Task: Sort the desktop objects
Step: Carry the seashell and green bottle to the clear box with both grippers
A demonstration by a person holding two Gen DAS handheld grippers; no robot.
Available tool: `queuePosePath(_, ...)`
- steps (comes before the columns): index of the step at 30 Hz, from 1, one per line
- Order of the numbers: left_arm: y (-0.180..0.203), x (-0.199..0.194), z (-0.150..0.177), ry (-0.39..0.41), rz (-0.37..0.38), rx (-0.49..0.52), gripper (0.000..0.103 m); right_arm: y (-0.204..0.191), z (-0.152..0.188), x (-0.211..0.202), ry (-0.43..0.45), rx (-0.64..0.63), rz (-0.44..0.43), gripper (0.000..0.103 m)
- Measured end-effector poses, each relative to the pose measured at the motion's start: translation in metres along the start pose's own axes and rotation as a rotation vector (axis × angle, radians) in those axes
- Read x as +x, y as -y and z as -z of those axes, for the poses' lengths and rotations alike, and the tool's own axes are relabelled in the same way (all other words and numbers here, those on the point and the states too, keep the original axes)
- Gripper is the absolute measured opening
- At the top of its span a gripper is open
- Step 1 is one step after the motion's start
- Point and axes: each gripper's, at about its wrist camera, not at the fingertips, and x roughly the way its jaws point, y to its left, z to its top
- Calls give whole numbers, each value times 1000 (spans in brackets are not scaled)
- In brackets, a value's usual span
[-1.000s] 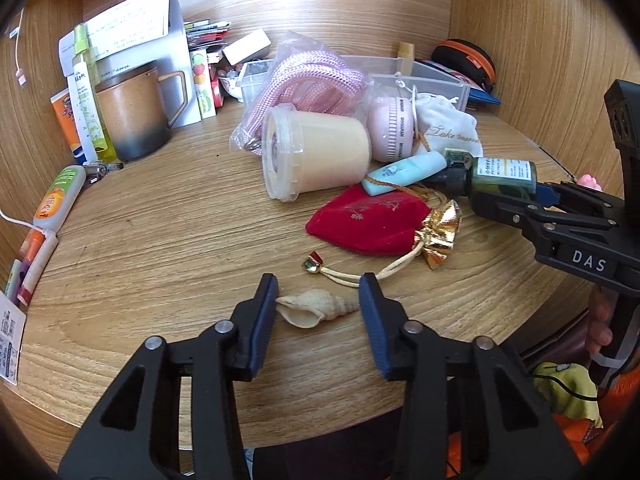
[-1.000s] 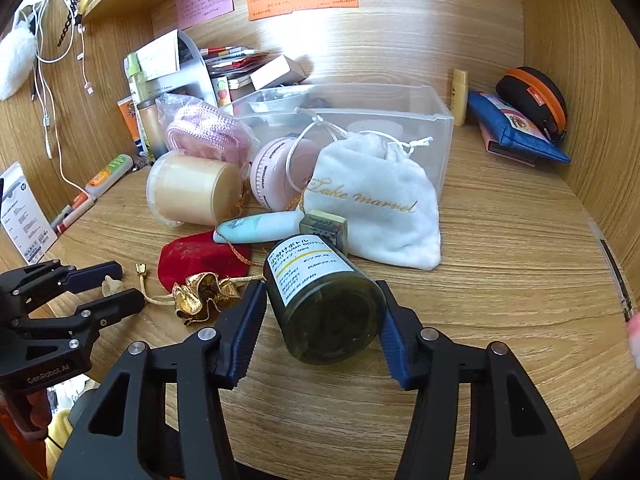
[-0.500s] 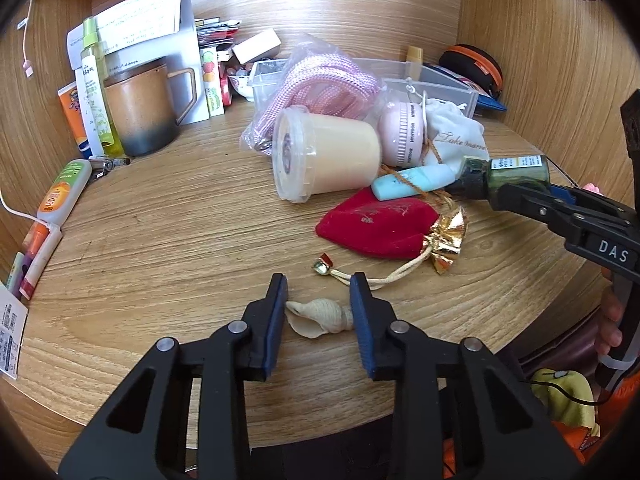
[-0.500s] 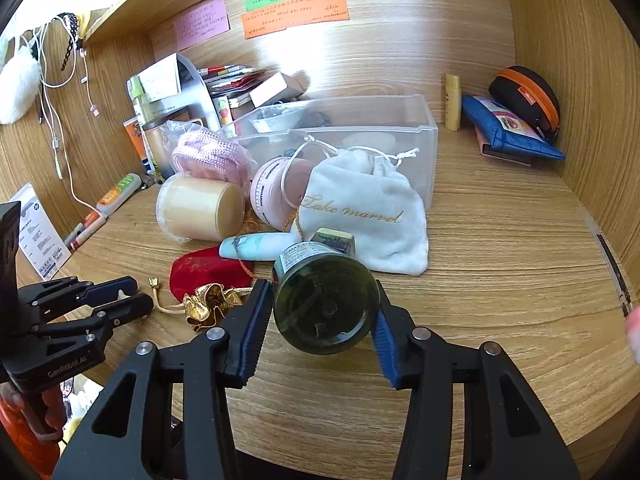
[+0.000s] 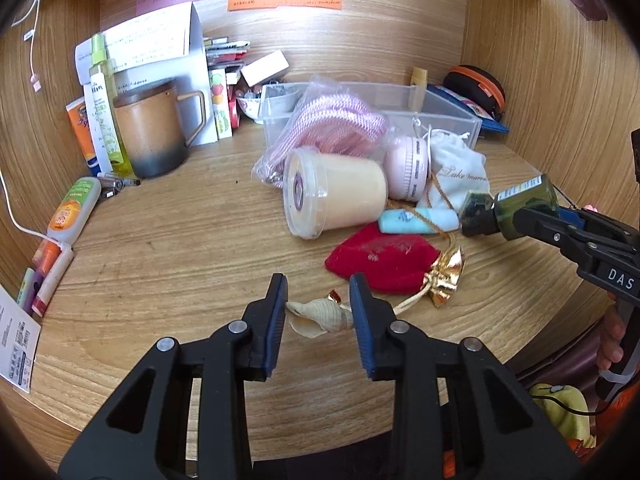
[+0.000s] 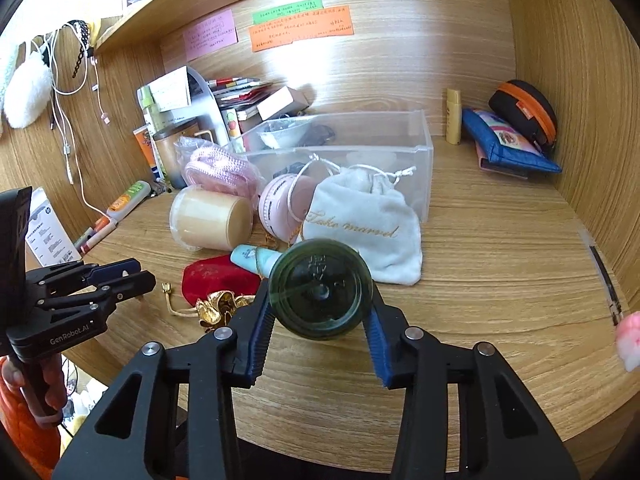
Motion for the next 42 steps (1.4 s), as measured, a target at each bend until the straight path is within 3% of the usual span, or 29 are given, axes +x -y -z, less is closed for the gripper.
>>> queuePosePath(16, 10, -2, -29, 49, 42, -1, 31, 7, -18, -4, 31, -7, -19, 38)
queuePosePath(30, 15, -10, -73, 101, 53, 5, 31, 11, -50, -12, 49, -9, -68, 38)
queuePosePath(42, 23, -8, -113, 141, 56, 36, 31, 21, -84, -10, 65, -62, -34, 38)
